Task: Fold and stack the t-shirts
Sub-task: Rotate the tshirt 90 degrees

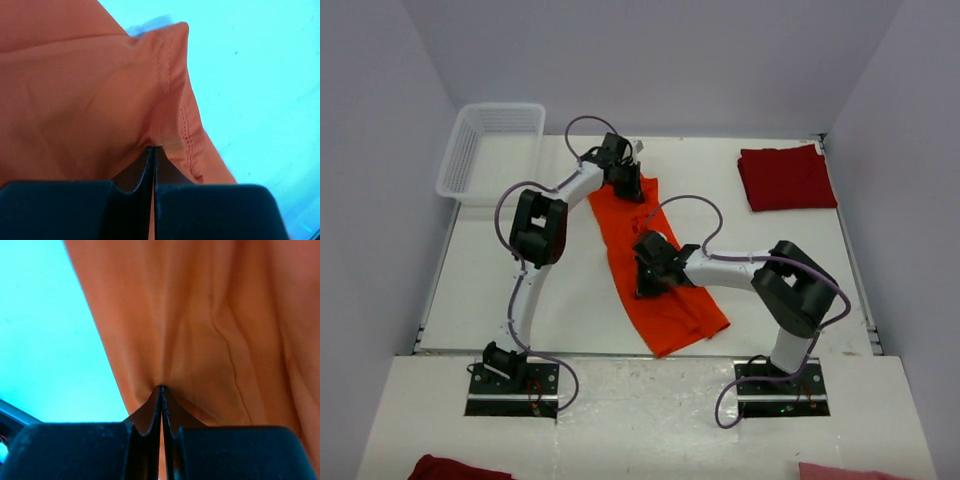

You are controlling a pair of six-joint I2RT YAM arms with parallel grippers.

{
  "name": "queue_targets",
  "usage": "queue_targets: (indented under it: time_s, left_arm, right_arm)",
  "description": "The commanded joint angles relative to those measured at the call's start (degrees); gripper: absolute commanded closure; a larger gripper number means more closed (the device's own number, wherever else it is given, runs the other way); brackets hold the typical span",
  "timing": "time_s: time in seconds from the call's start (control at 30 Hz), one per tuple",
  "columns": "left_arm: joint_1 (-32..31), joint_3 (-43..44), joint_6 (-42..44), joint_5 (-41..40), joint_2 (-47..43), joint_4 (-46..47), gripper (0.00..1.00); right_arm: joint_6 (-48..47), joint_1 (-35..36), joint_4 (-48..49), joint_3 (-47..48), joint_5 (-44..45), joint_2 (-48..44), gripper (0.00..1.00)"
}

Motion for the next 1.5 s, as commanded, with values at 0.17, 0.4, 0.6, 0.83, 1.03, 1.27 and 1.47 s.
queue_targets:
  time_s: [0.17, 0.4, 0.6, 0.83, 1.03, 1.27, 1.47]
  left_arm:
    - [2.9, 16.8, 6.8, 11.3, 13.2, -2.7, 1.00]
    - [5.0, 13.9, 7.5, 10.7, 5.8, 0.5, 1.00]
    - [4.6, 7.8, 6.7, 5.4, -9.8, 0.4, 0.91]
    - [2.7, -1.5, 5.2, 1.7, -16.6, -1.0, 0.73]
    - [-0.7, -12.7, 3.1, -4.8, -20.2, 0.0, 0.75]
    - [-1.6, -22.2, 2.0, -7.8, -22.3, 4.8, 1.00]
    - [-1.6, -20.7, 3.2, -8.1, -18.6, 6.0, 1.00]
  right_arm:
    - [-6.4, 2.9, -10.3, 12.6, -0.2, 10.8, 1.00]
    - [-11.9, 5.2, -11.6, 16.3, 4.9, 4.0, 1.00]
    - [-13.1, 5.8, -19.3, 17.1, 12.7, -6.1, 0.75]
    - [-10.5, 4.8, -25.1, 12.5, 18.5, -14.7, 0.44]
    - [-6.5, 2.1, -26.0, 4.4, 20.9, -18.8, 0.88]
    - [-5.2, -2.5, -21.4, -4.7, 20.5, -19.8, 1.00]
    - [-5.7, -2.6, -18.2, -5.2, 18.4, -15.4, 1.00]
